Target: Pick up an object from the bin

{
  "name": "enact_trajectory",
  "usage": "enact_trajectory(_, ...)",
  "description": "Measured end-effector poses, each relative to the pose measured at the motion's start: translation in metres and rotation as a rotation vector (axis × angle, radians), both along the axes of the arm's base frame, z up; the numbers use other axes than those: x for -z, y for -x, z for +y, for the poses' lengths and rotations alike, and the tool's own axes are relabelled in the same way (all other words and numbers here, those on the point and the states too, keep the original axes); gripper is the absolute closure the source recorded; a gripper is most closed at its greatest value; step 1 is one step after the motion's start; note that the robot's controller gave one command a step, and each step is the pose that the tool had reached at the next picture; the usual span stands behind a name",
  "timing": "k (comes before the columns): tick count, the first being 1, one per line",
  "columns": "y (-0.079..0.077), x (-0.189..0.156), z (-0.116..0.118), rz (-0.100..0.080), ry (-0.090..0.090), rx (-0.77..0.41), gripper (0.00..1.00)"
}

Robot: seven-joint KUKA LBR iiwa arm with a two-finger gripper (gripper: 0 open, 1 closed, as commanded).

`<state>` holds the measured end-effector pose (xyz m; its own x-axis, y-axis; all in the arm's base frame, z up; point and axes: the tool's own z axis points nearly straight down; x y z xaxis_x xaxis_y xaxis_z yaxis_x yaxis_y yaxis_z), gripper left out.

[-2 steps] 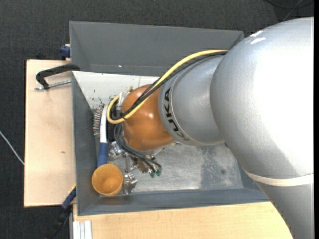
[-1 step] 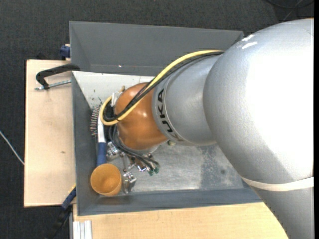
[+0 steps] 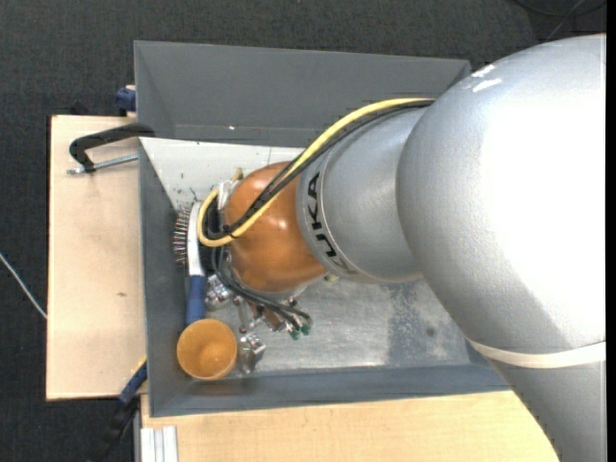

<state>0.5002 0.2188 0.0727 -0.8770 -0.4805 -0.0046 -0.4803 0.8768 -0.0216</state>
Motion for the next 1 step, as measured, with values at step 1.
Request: enact_trajectory(1,0.0007,0.0003,0.0010,0.002,0.000,0.022,0.00)
